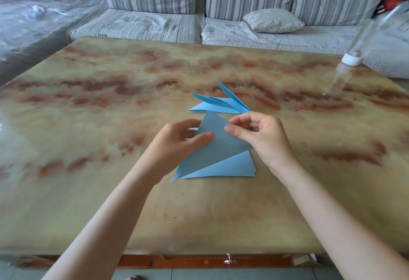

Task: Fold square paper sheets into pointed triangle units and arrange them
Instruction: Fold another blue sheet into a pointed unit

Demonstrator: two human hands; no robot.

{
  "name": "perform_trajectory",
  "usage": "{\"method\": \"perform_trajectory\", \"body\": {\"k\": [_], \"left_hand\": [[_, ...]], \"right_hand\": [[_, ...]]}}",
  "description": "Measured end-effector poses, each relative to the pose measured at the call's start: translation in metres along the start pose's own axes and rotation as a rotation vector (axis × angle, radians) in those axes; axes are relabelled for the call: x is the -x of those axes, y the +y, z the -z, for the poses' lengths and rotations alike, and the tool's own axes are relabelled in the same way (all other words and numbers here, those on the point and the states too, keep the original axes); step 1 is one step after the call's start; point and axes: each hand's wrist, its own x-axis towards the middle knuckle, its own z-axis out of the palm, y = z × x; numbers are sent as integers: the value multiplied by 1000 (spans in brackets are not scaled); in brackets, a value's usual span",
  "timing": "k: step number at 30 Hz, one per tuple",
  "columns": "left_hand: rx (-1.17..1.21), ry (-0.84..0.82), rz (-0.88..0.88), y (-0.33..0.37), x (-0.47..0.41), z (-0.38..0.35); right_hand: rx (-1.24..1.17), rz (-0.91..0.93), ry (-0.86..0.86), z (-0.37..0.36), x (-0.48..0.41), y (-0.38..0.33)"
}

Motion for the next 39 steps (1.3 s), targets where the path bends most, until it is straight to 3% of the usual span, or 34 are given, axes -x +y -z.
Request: {"method": "perform_trajectory", "body": {"k": [8, 12, 15, 18, 23, 26, 39], "left_hand": [[81, 278, -65, 0, -4, -5], [167, 326, -36, 0, -5, -5], [313, 395, -18, 0, -4, -10], [419, 409, -1, 1, -2, -17], [490, 434, -17, 3, -2, -21], [542, 413, -15, 4, -1, -22], [617, 298, -5, 7, 1, -19]], "right_hand": [[56, 22, -30, -7, 2, -4], [155, 60, 61, -8, 3, -8], [49, -69, 162, -9, 6, -4], [-119, -190, 148, -9, 7, -2], [-346, -325, -74, -16, 12, -7], [-440, -342, -55, -23, 12, -8], [-391, -282, 20, -20, 11, -8]]}}
